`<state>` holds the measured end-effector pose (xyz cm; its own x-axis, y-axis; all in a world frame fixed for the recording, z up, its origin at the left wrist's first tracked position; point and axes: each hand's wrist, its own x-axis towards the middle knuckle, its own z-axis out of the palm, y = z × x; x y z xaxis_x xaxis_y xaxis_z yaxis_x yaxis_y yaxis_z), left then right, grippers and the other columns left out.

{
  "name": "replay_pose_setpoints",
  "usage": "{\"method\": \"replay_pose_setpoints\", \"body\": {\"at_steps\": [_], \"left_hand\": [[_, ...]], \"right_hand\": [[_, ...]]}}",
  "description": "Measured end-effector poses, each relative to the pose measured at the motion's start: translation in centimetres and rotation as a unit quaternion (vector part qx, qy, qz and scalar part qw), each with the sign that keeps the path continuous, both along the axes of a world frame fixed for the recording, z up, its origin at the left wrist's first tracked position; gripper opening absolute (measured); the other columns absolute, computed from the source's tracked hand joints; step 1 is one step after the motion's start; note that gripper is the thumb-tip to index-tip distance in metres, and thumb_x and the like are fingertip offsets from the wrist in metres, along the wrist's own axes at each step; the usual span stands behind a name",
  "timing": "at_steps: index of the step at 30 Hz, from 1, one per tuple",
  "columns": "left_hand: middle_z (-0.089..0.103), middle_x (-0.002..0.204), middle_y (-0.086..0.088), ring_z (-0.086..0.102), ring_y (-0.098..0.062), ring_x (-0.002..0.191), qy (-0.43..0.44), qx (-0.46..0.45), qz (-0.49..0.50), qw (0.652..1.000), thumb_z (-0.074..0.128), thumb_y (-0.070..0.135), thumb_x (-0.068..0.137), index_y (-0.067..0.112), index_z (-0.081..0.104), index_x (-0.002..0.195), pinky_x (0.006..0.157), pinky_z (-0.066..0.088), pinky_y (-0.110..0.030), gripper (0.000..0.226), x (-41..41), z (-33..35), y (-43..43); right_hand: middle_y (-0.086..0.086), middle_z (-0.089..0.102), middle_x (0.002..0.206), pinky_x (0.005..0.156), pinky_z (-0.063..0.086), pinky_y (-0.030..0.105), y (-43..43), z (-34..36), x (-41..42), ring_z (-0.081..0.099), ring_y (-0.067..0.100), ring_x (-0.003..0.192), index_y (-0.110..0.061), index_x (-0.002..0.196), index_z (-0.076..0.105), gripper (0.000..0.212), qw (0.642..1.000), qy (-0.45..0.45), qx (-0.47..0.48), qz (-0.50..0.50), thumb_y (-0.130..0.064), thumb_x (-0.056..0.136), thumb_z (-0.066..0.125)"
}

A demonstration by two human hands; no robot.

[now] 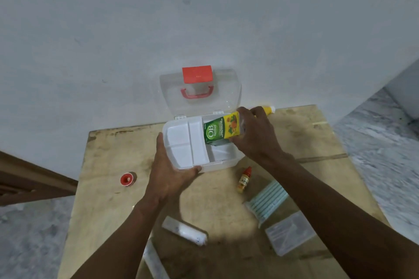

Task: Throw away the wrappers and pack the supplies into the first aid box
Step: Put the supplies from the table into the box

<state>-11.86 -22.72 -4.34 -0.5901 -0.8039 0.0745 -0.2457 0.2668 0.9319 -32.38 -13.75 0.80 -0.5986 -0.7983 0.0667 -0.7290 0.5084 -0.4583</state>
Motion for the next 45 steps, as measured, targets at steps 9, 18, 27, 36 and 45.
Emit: {"method": "replay_pose_setpoints", "body": {"at_steps": [9, 18, 27, 36, 45], "left_hand": [[0.044, 0.118, 0.038, 0.049, 0.01, 0.115, 0.008, 0.003, -0.012, 1.0, 0.089, 0.038, 0.059, 0.028, 0.029, 0.136, 0.082, 0.044, 0.0, 0.098, -0.2, -0.5, -0.4], [0.049, 0.126, 0.016, 0.053, -0.004, 0.119, 0.023, -0.008, -0.021, 0.999, 0.087, 0.041, 0.063, 0.017, 0.033, 0.136, 0.087, 0.046, -0.006, 0.093, -0.4, -0.3, -0.4], [0.05, 0.126, 0.008, 0.054, -0.011, 0.121, 0.002, -0.019, -0.007, 1.0, 0.093, 0.032, 0.061, 0.009, 0.033, 0.139, 0.088, 0.048, -0.01, 0.101, -0.4, -1.2, -0.9], [0.05, 0.126, 0.008, 0.053, -0.009, 0.12, 0.006, -0.021, 0.004, 1.0, 0.095, 0.028, 0.059, 0.013, 0.032, 0.14, 0.087, 0.048, -0.009, 0.103, -0.4, -1.3, -0.9], [0.05, 0.125, 0.009, 0.054, -0.007, 0.118, 0.004, -0.032, -0.005, 0.999, 0.093, 0.031, 0.059, 0.015, 0.034, 0.138, 0.087, 0.048, -0.009, 0.1, -0.4, -1.1, -0.8]], "right_hand": [[0.013, 0.054, 0.108, 0.07, 0.033, 0.029, -2.0, -1.4, 0.5, 0.057, 0.033, 0.094, -0.009, 0.118, 0.051, 0.05, 0.995, -0.01, 0.087, 0.045, -0.018, 0.076, 0.076], [0.014, 0.058, 0.113, 0.071, 0.035, 0.029, -3.9, -2.7, 1.0, 0.058, 0.031, 0.103, -0.006, 0.123, 0.047, 0.058, 0.99, -0.037, 0.123, 0.066, -0.022, 0.076, 0.078], [0.013, 0.068, 0.106, 0.075, 0.044, 0.032, -5.7, -4.4, 1.6, 0.064, 0.03, 0.1, -0.007, 0.118, 0.056, 0.052, 0.985, -0.077, 0.14, 0.068, -0.022, 0.075, 0.08], [0.012, 0.071, 0.097, 0.07, 0.045, 0.031, -6.1, -5.7, 1.3, 0.066, 0.029, 0.092, -0.008, 0.099, 0.064, 0.04, 0.98, -0.116, 0.15, 0.062, -0.026, 0.07, 0.084], [0.013, 0.07, 0.103, 0.085, 0.052, 0.04, -6.2, -6.0, 1.5, 0.065, 0.03, 0.098, -0.008, 0.106, 0.062, 0.048, 0.977, -0.115, 0.167, 0.069, -0.031, 0.07, 0.084]]}}
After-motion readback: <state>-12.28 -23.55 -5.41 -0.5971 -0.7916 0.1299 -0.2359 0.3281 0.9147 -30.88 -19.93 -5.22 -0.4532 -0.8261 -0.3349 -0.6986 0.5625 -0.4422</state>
